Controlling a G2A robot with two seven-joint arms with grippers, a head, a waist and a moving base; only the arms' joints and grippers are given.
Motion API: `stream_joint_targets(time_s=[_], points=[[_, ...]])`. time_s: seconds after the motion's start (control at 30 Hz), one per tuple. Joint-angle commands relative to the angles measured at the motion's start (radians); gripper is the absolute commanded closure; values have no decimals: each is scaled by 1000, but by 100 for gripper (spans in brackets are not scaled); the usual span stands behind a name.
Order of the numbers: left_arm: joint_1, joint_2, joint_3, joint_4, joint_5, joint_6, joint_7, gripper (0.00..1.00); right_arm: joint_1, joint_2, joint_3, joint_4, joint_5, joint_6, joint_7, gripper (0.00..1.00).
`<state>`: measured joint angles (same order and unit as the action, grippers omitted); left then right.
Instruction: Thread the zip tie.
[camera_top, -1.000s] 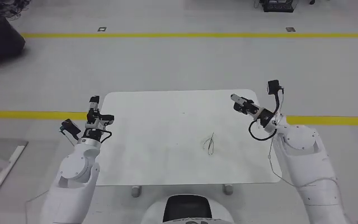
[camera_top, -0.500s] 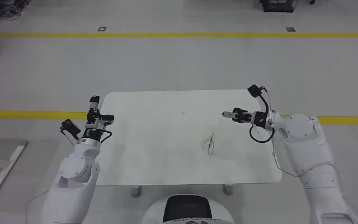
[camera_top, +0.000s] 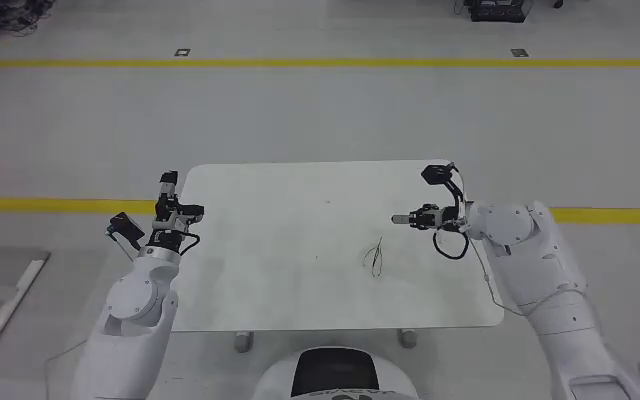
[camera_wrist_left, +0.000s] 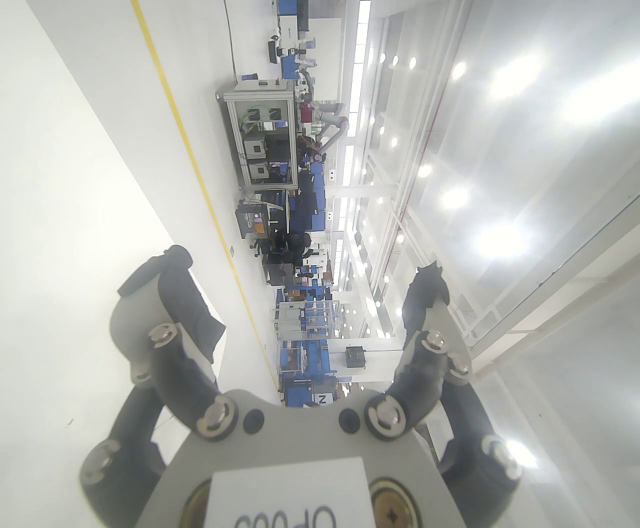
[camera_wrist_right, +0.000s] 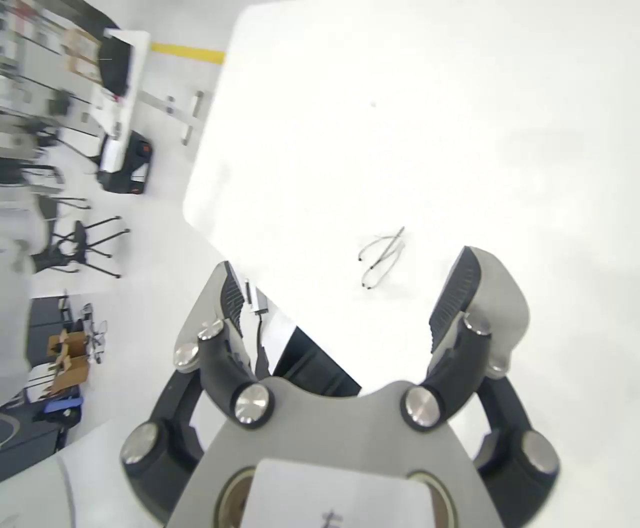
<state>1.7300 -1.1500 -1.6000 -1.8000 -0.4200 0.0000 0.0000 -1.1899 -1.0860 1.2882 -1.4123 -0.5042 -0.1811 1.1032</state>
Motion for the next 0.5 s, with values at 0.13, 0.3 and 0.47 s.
stream_joint_targets(time_s=[0.13, 0.3, 0.47], points=[[0, 0, 0, 0, 0, 0, 0, 0, 49, -13, -102, 70, -100, 100, 6, 0], [0, 0, 0, 0, 0, 0, 0, 0, 55, -15, -117, 80, -103, 97, 7, 0], [0, 0, 0, 0, 0, 0, 0, 0, 55, -15, -117, 80, -103, 97, 7, 0]])
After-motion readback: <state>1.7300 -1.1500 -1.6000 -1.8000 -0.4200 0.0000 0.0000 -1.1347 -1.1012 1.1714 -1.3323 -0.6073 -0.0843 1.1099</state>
